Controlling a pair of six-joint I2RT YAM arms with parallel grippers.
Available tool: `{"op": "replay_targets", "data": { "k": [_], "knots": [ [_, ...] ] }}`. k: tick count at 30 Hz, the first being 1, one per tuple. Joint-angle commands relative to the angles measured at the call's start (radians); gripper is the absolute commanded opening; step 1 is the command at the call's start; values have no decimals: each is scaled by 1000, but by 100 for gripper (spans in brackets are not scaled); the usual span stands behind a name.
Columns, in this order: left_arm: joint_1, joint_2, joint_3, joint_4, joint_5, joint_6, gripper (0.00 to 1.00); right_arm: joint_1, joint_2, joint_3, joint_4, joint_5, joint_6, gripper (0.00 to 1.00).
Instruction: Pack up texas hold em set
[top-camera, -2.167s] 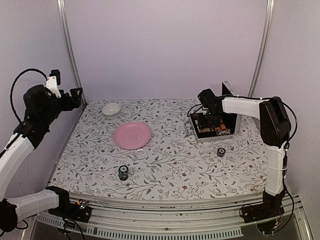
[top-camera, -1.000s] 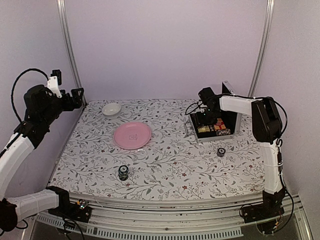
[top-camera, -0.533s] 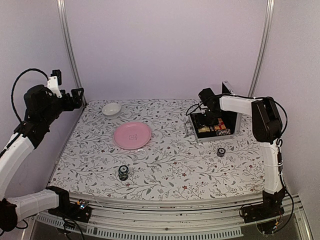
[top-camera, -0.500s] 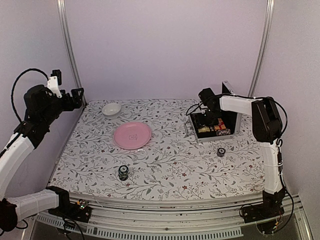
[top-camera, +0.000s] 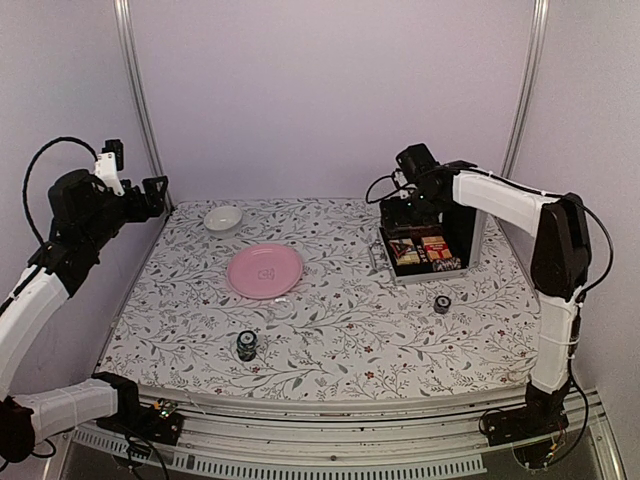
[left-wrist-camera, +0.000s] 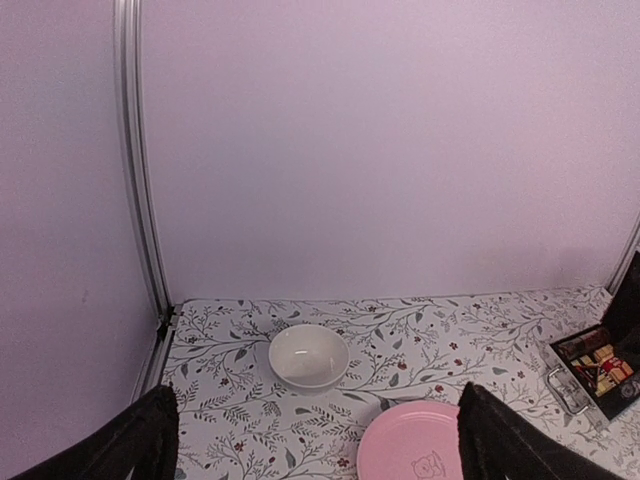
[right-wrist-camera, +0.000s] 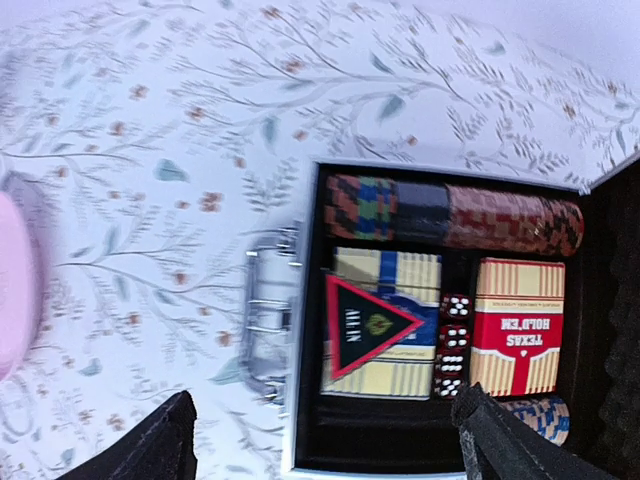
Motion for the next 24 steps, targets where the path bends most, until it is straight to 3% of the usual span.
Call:
{"op": "replay_targets", "data": {
  "k": [1,10,24],
  "knots": [
    [-8,11,2,9,15,-4,97,179,-110,-18,36,10,25,92],
    [-8,27,3,6,15,-3,97,467,71,50,144,55,38,96],
    [-8,32,5,3,16,-2,97,591,268,63,274,98,15,96]
  ]
}}
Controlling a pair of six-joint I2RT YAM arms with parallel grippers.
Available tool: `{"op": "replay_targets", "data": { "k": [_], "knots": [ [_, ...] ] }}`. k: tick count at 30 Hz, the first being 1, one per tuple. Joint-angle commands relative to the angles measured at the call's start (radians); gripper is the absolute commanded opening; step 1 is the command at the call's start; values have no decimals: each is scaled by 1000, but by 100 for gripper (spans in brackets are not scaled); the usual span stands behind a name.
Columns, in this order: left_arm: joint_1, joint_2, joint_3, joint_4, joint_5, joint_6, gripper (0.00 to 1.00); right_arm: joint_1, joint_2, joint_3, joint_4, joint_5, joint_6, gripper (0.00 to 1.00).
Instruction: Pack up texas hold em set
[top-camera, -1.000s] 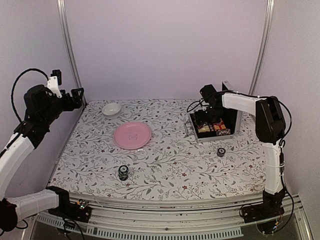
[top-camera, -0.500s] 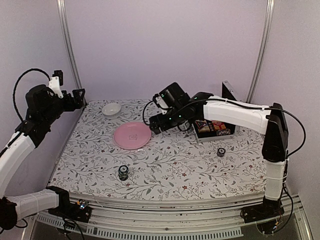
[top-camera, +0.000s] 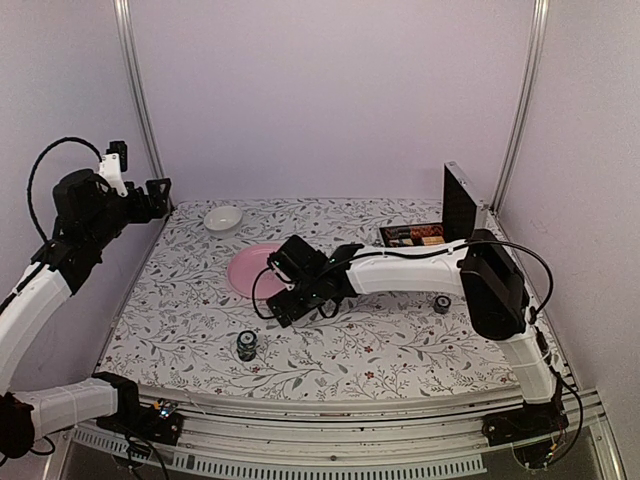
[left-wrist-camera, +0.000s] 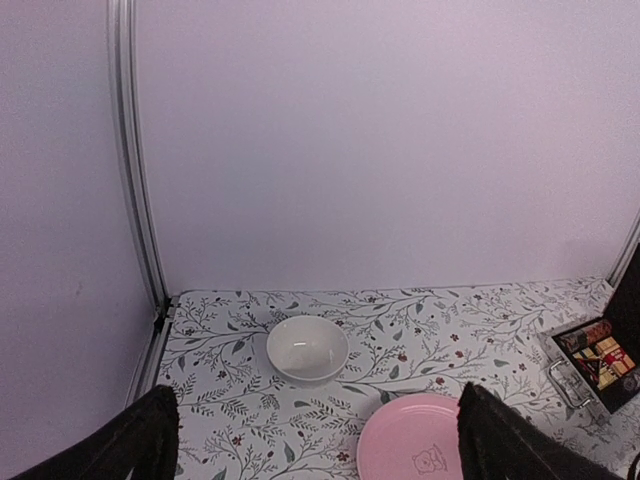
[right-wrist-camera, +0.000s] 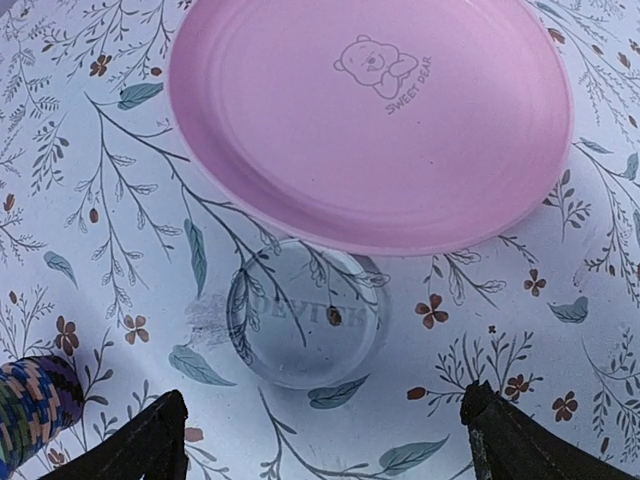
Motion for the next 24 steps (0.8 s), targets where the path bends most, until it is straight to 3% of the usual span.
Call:
{"op": "replay_targets", "data": {
  "k": [1,24],
  "knots": [
    [-9,7,5,6,11,-3,97,15,41,23,60,29,-15,96],
    [-8,24,8,3,19,-4,97,2,207,70,108,38,-17,91]
  ]
}}
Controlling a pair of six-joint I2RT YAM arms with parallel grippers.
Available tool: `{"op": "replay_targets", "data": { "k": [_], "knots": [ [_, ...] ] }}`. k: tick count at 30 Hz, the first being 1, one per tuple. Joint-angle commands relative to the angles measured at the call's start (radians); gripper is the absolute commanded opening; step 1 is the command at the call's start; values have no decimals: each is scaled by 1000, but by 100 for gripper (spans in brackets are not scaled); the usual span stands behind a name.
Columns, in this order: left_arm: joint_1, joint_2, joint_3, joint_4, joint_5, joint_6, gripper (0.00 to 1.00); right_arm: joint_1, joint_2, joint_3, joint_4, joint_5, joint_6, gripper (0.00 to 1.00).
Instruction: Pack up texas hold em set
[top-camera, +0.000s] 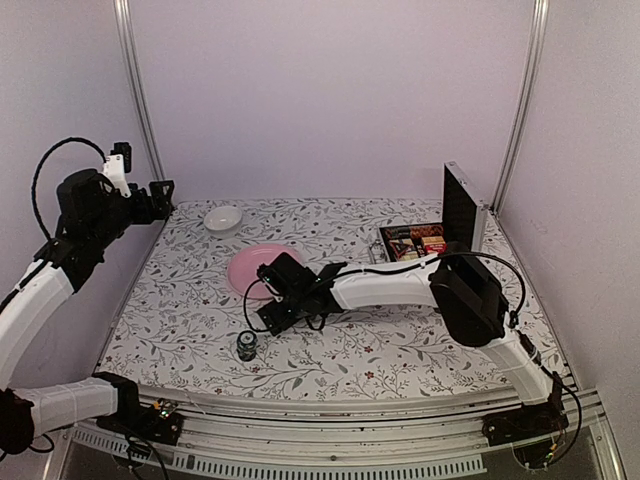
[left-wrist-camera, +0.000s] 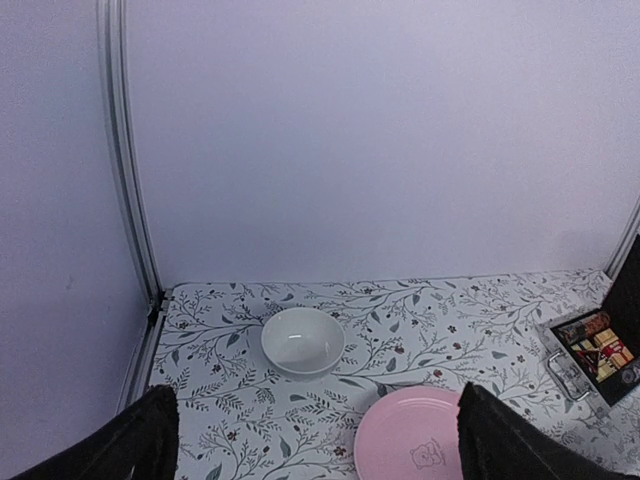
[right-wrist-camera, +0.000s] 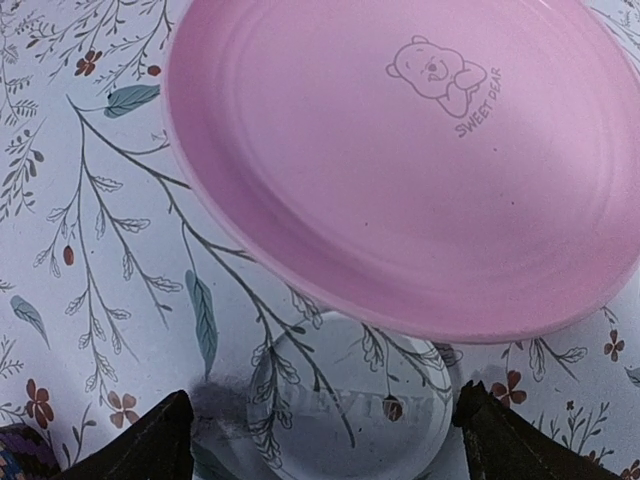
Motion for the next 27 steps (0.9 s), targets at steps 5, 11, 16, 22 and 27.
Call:
{"op": "replay_targets", "data": {
  "k": [5,11,16,22,27],
  "knots": [
    [-8,1,8,4,6,-4,97,-31,75,18,-21,29,31,88],
    [-9,0,8,4,4,-3,97,-33,78,15,-33,44,30,80],
    [-9,0,8,4,3,-3,97,-33,76,11,-44,47,28,76],
    [-9,0,8,4,0,-3,97,-33,71,11,-44,41,37,68],
    [-8,-3,8,4,-1,-1,97,-33,54,10,-44,36,46,62]
  ]
}}
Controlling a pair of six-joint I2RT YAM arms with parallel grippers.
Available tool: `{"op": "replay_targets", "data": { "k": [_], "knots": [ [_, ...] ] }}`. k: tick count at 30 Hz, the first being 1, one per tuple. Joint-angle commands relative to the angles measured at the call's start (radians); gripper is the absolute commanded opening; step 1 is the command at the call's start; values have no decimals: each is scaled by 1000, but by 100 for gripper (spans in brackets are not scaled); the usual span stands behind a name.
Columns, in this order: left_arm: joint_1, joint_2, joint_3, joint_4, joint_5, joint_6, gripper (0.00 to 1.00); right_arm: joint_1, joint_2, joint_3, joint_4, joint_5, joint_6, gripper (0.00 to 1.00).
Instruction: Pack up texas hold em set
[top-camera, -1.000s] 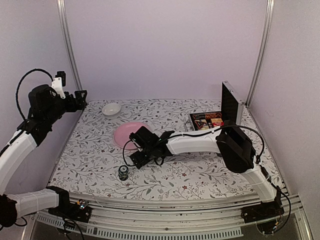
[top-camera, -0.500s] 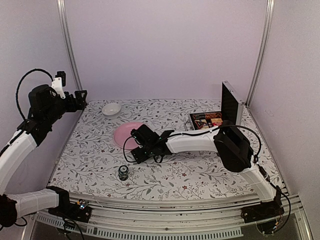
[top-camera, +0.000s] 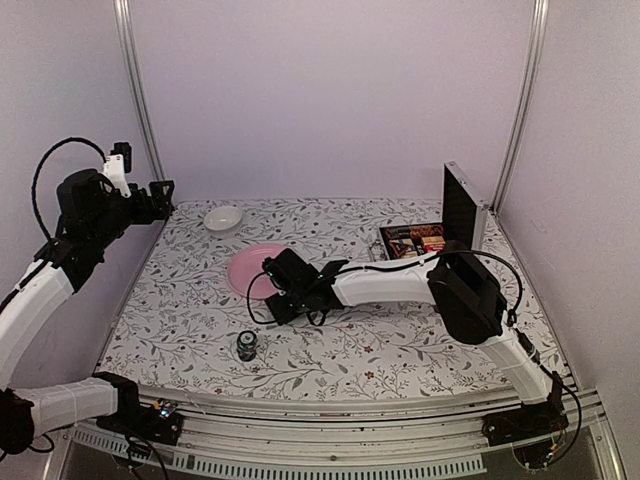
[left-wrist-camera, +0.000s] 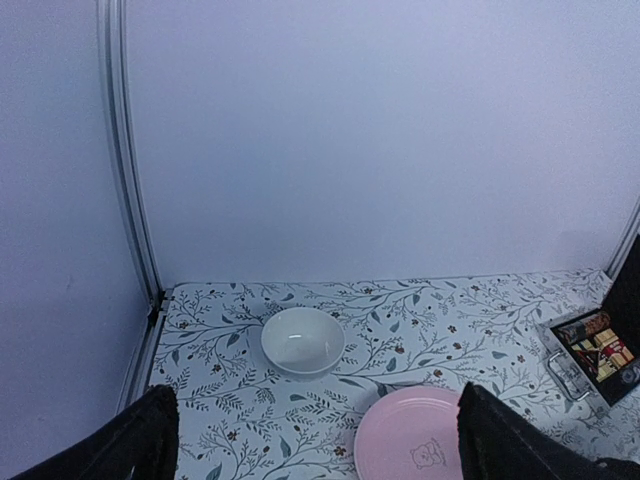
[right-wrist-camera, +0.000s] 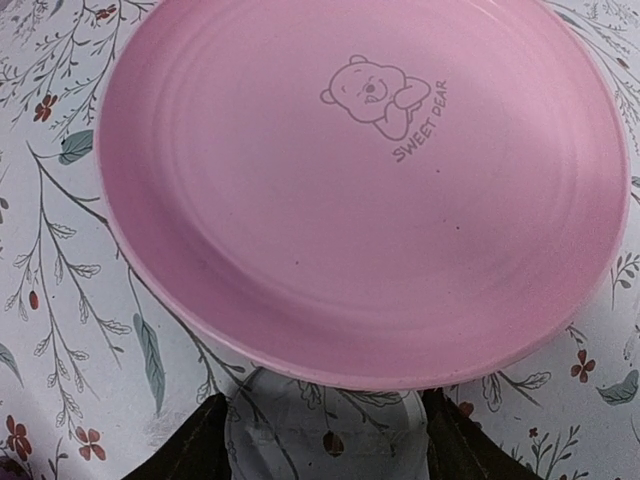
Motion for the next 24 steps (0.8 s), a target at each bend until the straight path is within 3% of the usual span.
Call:
{"op": "replay_targets", "data": {
  "k": [1,10,17,24],
  "knots": [
    [-8,-4,8,4,-1,-2,97,-7,25,-12,-76,2,16,61],
    [-9,-11,8,5,-5,0,97,-7,-98,-96,-34,-36,55,53],
    [-8,-22,8,5,-3,0,97,-16,-328,-255,-20,4,69,53],
    [-8,-26,8,7,-2,0,97,-133,-529,-415,-17,104,73,53]
  ]
}}
